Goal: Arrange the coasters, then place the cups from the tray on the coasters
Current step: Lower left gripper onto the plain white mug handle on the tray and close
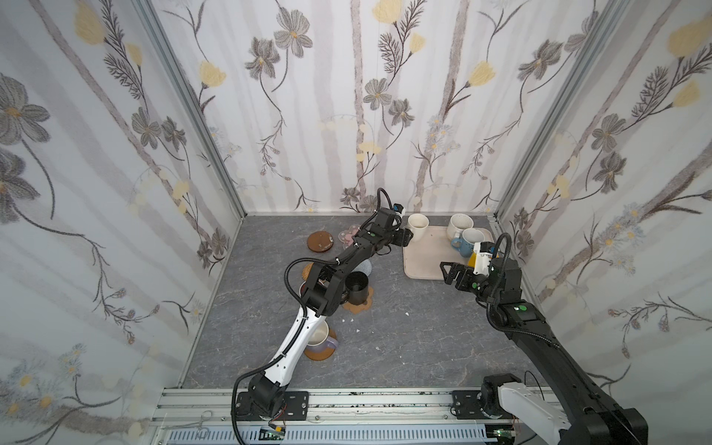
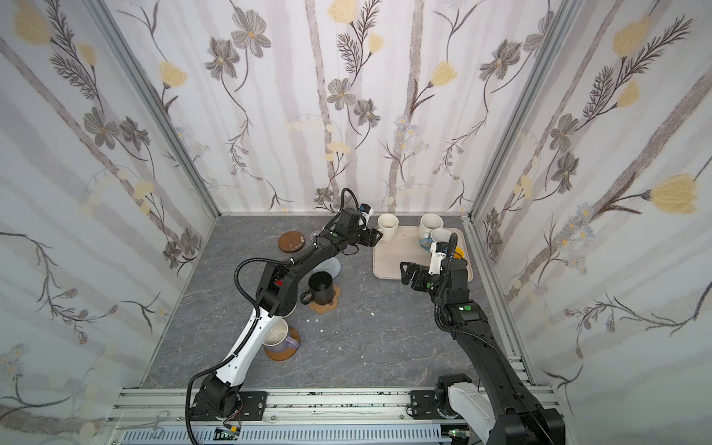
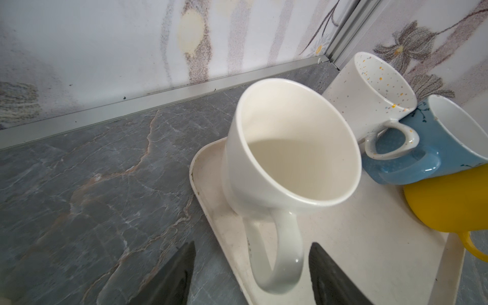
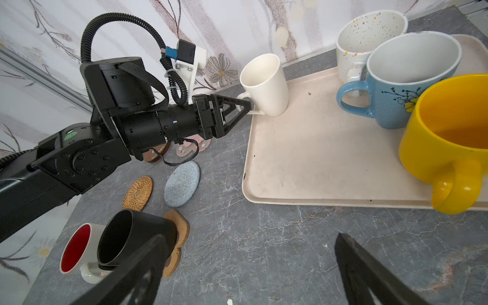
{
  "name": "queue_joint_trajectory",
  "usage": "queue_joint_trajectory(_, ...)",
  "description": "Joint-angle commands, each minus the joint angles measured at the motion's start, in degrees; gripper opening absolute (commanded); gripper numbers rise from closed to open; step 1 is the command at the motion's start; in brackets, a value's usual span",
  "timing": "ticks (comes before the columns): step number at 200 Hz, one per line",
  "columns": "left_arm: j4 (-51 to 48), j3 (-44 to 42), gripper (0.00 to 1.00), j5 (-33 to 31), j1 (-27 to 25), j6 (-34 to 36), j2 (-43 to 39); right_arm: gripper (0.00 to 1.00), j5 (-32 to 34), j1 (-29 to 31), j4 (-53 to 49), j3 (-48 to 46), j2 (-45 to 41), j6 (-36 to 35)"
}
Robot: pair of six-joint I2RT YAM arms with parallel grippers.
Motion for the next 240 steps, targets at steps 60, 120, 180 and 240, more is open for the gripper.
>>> queue_joint_trajectory(60,0.9,1.1,0.44,-1.9,-0.7,1.3,1.0,1.00,0.7,-0.9,-2.5,-2.5,-4.9,-0.5)
queue_joint_trajectory(120,0.9,1.1,0.26,-0.9,-1.2,2.5,0.5,1.00,0.6,-1.3,-3.2,-3.5,-7.2,-0.6)
queue_joint_trajectory(180,0.8,0.6,0.12,-0.9,-2.6,4.3,-0.4,1.00,-0.5,-1.5,-2.8,-3.0,-7.3,-0.7)
queue_joint_trajectory(240,0.8,-0.5,0.00,-2.1,-3.2,5.0,-2.0,1.00,-1.3,-1.7,-2.2,-3.8,-8.2,-0.6)
